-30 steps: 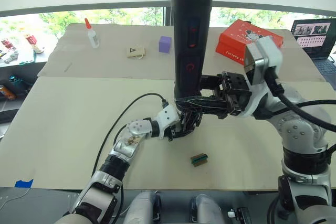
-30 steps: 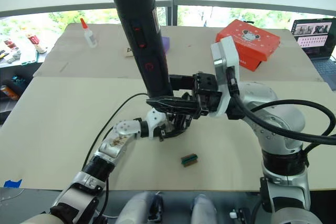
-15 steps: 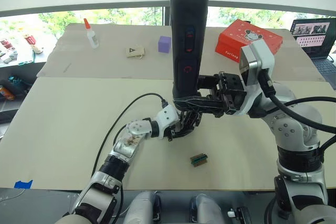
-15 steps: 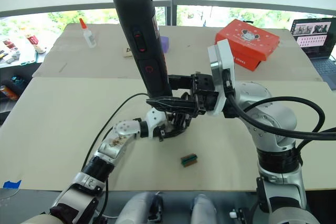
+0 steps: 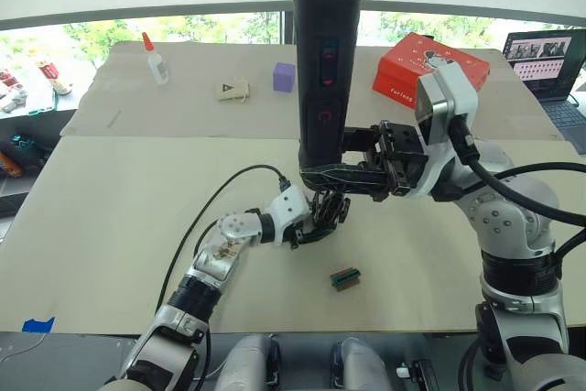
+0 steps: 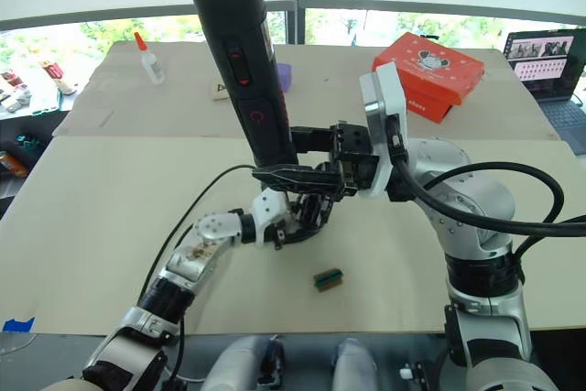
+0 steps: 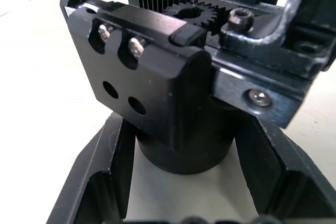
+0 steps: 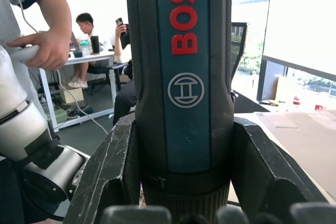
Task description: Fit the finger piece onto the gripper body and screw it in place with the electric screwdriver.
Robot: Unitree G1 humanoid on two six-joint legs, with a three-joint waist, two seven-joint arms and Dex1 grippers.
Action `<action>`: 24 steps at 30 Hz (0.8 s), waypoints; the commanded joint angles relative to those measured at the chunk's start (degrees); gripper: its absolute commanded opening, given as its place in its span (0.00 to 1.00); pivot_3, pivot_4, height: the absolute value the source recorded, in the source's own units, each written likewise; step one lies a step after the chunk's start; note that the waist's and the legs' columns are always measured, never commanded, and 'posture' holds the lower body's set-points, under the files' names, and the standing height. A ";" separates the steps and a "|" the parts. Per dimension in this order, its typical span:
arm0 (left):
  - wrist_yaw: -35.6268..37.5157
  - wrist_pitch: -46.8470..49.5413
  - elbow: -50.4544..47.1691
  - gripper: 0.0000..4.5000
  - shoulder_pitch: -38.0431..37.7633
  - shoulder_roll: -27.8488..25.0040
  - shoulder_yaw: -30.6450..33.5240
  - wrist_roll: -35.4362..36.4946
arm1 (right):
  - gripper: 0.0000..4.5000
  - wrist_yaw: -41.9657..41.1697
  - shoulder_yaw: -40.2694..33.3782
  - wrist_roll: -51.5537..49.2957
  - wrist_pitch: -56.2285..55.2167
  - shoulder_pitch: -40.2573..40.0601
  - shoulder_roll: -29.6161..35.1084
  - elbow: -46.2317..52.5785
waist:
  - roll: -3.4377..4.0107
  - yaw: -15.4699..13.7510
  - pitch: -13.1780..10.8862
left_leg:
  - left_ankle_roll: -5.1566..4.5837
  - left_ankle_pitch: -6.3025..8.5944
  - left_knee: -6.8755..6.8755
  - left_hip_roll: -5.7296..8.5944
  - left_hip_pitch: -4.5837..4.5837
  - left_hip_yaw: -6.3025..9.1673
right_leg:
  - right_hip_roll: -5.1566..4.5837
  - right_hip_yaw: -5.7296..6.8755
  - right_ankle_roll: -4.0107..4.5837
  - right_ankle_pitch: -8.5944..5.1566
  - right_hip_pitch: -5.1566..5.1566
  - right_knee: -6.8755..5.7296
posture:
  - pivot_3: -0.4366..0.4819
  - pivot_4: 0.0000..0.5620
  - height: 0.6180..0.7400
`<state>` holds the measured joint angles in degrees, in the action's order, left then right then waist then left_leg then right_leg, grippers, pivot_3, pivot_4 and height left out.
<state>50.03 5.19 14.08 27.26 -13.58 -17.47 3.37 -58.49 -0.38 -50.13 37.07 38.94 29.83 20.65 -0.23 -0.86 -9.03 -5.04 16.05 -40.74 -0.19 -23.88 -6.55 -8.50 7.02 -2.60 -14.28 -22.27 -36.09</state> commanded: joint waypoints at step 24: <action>0.25 0.17 -3.76 0.51 -1.79 0.06 -0.98 0.14 | 0.43 -1.25 0.99 4.73 -3.52 2.31 -1.56 -0.51 | 0.00 0.02 0.00 | 0.00 0.00 0.00 0.01 0.00 0.00 | 0.00 0.00 0.00 0.00 0.00 0.00 | 0.48 0.27 1.00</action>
<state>49.98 5.32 12.24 25.89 -13.64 -17.83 3.35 -59.13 1.65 -45.35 36.24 39.79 28.53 19.08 -0.23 -0.84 -9.03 -5.04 16.05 -40.74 -0.18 -23.88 -6.55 -8.50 7.01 -2.61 -14.28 -22.27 -36.09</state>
